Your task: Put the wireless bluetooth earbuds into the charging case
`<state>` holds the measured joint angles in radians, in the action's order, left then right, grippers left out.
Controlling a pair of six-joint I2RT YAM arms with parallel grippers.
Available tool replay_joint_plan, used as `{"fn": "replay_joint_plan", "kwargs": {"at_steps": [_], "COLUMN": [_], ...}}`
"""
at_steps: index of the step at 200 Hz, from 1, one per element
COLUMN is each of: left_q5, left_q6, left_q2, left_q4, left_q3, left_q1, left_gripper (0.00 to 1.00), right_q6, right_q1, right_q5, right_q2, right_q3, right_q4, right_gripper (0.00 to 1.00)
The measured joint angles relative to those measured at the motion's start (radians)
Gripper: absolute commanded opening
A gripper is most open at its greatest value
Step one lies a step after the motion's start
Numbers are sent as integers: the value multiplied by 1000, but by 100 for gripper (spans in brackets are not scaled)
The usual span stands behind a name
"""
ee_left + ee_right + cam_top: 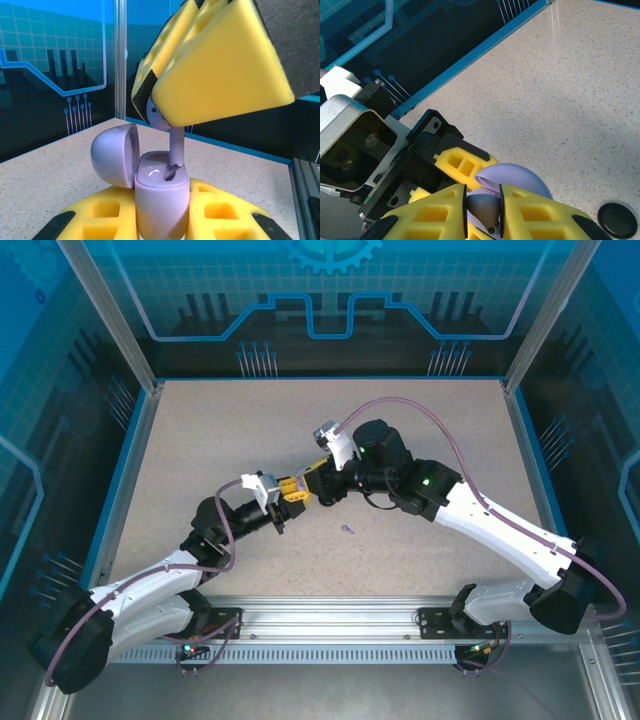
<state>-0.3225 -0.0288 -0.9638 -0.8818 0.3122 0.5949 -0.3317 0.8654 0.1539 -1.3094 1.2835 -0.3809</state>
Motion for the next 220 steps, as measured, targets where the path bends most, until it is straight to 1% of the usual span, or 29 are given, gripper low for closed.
{"fn": "replay_joint_plan", "kwargs": {"at_steps": [172,192,220], "left_q5": [-7,-7,-7], "left_q6": [0,0,0], "left_q2": [3,3,3], "left_q4": [10,10,9], "left_q3": [0,0,0], "left_q1": [2,2,2], "left_gripper": [0,0,0], "right_q6": [-1,-3,-5], "right_q1": [0,0,1], "right_q5": [19,20,23], "right_q2": [-19,-19,-19], "right_q3": [2,2,2], "right_q4": [-11,-13,-24], "right_gripper": [23,27,38]}}
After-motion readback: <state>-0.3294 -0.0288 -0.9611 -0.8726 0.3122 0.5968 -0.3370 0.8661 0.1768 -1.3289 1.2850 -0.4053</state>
